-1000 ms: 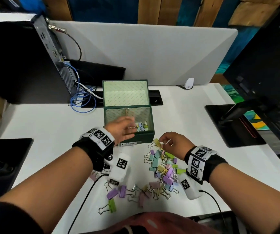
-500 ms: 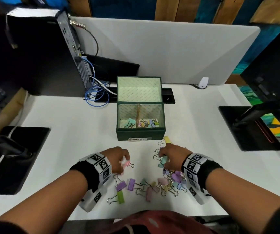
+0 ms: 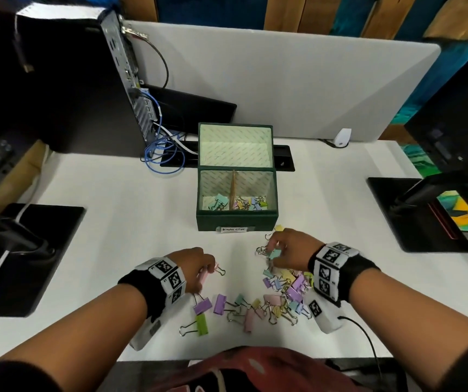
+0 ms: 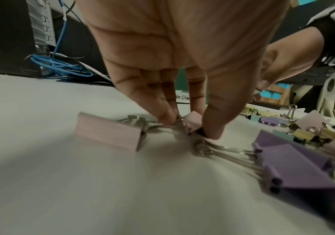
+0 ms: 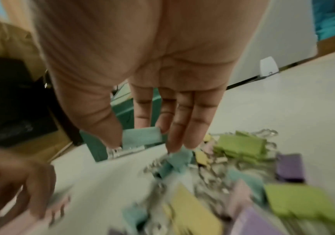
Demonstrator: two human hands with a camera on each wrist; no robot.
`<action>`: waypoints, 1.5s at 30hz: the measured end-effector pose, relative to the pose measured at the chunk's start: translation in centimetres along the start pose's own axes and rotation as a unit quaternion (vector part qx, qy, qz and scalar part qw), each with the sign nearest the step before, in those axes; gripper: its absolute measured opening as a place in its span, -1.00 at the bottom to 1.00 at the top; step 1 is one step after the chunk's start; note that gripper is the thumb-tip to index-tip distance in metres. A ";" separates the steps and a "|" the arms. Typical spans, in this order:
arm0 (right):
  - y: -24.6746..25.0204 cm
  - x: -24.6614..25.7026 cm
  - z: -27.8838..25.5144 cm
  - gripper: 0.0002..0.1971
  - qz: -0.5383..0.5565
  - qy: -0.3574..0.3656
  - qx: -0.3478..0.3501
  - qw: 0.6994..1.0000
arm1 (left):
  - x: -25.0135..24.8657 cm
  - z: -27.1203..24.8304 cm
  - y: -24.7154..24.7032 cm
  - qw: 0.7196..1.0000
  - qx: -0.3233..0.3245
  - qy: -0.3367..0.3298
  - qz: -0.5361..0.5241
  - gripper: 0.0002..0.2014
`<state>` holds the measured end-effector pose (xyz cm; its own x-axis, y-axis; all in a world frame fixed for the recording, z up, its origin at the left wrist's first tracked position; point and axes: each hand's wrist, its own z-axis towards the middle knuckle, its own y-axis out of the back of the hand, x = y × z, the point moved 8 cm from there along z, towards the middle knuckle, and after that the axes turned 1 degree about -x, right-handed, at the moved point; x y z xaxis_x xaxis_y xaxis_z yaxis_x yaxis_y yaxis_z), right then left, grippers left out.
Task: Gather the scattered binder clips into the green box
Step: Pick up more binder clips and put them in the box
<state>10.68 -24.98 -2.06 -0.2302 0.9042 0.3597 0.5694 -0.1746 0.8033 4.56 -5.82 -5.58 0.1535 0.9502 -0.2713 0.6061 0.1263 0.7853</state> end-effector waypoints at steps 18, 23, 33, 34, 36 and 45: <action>8.3 8.2 2.7 -0.73 0.312 0.077 -0.166 0.932 | 3.9 -2.0 12.0 0.849 -0.302 -0.012 -0.433 -0.68; 5.1 7.2 1.7 -0.89 0.206 0.106 -0.082 0.969 | 3.1 -0.8 14.5 0.855 -0.335 -0.033 -0.394 -0.63; -3.7 6.5 -0.3 -0.69 -0.080 0.167 0.118 0.976 | 3.1 -0.5 11.4 0.910 -0.291 0.001 -0.295 -0.63; -4.4 6.7 -0.3 -0.67 -0.094 0.178 0.124 0.972 | 3.2 -0.9 10.5 0.920 -0.274 -0.004 -0.282 -0.69; -5.3 7.2 -0.2 -0.63 -0.113 0.198 0.125 0.966 | 3.8 -1.5 8.2 0.947 -0.214 0.000 -0.239 -0.70; -7.2 9.6 1.7 -0.43 -0.186 0.262 0.113 0.940 | 6.1 -3.3 0.1 0.987 -0.074 0.063 -0.131 -0.50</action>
<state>5.69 -14.42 -5.22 -0.7706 0.5591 0.3057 0.5117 0.2570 0.8198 3.00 0.90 -5.31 -0.0974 0.9061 -0.4118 0.4910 0.4037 0.7720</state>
